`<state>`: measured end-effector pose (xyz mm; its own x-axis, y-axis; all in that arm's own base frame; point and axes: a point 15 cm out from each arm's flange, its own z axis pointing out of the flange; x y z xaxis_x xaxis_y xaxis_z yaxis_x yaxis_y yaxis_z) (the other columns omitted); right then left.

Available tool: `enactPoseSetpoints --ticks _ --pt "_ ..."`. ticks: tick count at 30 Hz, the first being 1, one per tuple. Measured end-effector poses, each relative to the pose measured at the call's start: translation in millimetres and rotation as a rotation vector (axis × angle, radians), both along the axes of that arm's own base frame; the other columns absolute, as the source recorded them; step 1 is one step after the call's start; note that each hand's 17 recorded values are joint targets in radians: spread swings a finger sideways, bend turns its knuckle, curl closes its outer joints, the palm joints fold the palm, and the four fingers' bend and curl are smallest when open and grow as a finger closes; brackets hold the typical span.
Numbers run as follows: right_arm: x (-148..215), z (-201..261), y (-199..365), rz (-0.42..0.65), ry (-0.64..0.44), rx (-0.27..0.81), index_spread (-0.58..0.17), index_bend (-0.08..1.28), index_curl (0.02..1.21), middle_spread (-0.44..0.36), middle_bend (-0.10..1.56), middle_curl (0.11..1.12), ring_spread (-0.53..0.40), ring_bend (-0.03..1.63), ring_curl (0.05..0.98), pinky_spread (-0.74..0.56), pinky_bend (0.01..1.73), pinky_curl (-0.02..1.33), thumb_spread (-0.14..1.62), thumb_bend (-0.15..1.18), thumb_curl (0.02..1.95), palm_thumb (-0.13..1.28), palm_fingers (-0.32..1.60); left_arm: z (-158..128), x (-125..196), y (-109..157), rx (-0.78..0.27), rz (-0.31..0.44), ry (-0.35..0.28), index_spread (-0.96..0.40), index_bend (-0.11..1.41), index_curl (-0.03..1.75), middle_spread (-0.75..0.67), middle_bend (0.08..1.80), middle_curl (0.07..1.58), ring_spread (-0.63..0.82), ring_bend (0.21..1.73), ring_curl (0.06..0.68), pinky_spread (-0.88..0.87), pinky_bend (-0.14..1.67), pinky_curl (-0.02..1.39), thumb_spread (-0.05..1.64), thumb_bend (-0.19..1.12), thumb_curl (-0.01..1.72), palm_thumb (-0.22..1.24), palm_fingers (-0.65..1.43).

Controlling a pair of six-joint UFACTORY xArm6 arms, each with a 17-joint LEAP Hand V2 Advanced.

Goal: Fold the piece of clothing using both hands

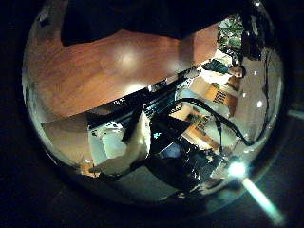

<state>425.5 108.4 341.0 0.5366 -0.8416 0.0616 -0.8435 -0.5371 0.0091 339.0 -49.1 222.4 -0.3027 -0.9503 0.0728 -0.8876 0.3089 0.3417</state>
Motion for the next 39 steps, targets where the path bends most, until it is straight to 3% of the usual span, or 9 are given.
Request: enactPoseSetpoints --ticks 9,12,14,17,19,20,27,33,39 --pt "32.7 -57.4 122.5 0.180 0.070 -0.067 -0.307 1.00 0.96 -0.115 1.34 0.75 -0.208 1.39 0.712 -0.19 1.21 0.97 1.10 -0.03 0.71 0.96 1.10 34.7 -18.8 78.5 -0.013 0.196 -0.082 -0.03 0.19 0.37 0.09 0.26 0.37 0.20 0.65 0.226 0.30 0.32 0.32 1.21 0.00 0.31 0.39 0.26" --pt "47.2 -73.9 146.9 0.203 0.078 -0.080 -0.320 0.89 0.93 -0.123 1.29 0.72 -0.212 1.37 0.691 -0.23 1.17 0.93 1.12 -0.03 0.68 0.90 1.03 35.4 -36.8 108.6 -0.017 0.262 -0.096 -0.04 0.19 0.38 0.07 0.27 0.38 0.17 0.64 0.225 0.28 0.31 0.32 1.22 -0.01 0.32 0.42 0.28" --pt "55.8 -87.3 154.5 0.207 0.095 -0.090 -0.342 0.73 0.90 -0.145 1.18 0.69 -0.226 1.35 0.671 -0.29 1.16 0.89 1.14 -0.03 0.65 0.87 0.86 35.1 -49.6 121.2 -0.021 0.286 -0.104 -0.04 0.19 0.39 0.07 0.27 0.39 0.15 0.64 0.226 0.26 0.30 0.32 1.23 -0.01 0.32 0.43 0.29" --pt "55.3 -109.7 155.8 0.211 0.151 -0.110 -0.383 0.30 0.79 -0.180 0.89 0.61 -0.264 1.41 0.672 -0.40 1.30 0.87 1.16 -0.02 0.62 0.84 0.35 31.8 -62.5 129.6 -0.021 0.303 -0.104 -0.05 0.19 0.39 0.05 0.27 0.40 0.14 0.64 0.227 0.25 0.30 0.32 1.23 -0.01 0.33 0.44 0.30" --pt "54.9 -107.4 156.2 0.213 0.152 -0.103 -0.418 0.20 0.68 -0.179 0.68 0.53 -0.259 1.28 0.623 -0.31 1.23 0.85 1.17 -0.02 0.60 0.83 -0.04 28.1 -71.3 136.5 -0.011 0.316 -0.096 -0.05 0.18 0.39 0.05 0.26 0.40 0.13 0.64 0.227 0.24 0.30 0.32 1.23 -0.01 0.33 0.44 0.30" --pt "56.0 -102.8 154.7 0.209 0.145 -0.097 -0.429 0.17 0.66 -0.187 0.64 0.51 -0.254 1.27 0.613 -0.30 1.21 0.84 1.17 -0.02 0.60 0.83 -0.05 26.7 -73.9 138.3 -0.008 0.320 -0.093 -0.06 0.18 0.39 0.04 0.26 0.41 0.13 0.64 0.228 0.24 0.30 0.32 1.23 -0.01 0.33 0.44 0.30" --pt "57.5 -34.9 146.9 0.196 0.067 0.024 -0.470 0.13 0.44 -0.169 0.35 0.38 -0.153 0.99 0.437 -0.05 1.08 0.72 1.17 -0.02 0.55 0.80 -0.09 24.9 -78.3 127.7 -0.015 0.318 -0.088 -0.06 0.18 0.40 0.05 0.25 0.42 0.12 0.64 0.227 0.23 0.30 0.33 1.23 -0.01 0.34 0.45 0.30" --pt "40.7 42.4 103.2 0.128 0.026 0.135 -0.464 0.19 0.39 -0.164 0.33 0.37 -0.113 0.94 0.388 0.07 0.98 0.65 1.22 0.02 0.54 0.89 0.05 29.1 -70.3 92.4 -0.021 0.283 -0.092 -0.05 0.18 0.40 0.05 0.24 0.43 0.12 0.64 0.228 0.23 0.30 0.33 1.23 -0.02 0.35 0.45 0.30" --pt "4.8 76.7 46.1 0.046 0.092 0.118 -0.449 0.23 0.40 -0.147 0.34 0.37 -0.115 0.88 0.350 0.17 0.86 0.59 1.29 0.02 0.54 0.92 0.14 51.7 -60.2 57.7 -0.010 0.249 -0.109 -0.05 0.18 0.40 0.07 0.22 0.43 0.12 0.64 0.229 0.23 0.30 0.33 1.22 -0.02 0.35 0.45 0.30"
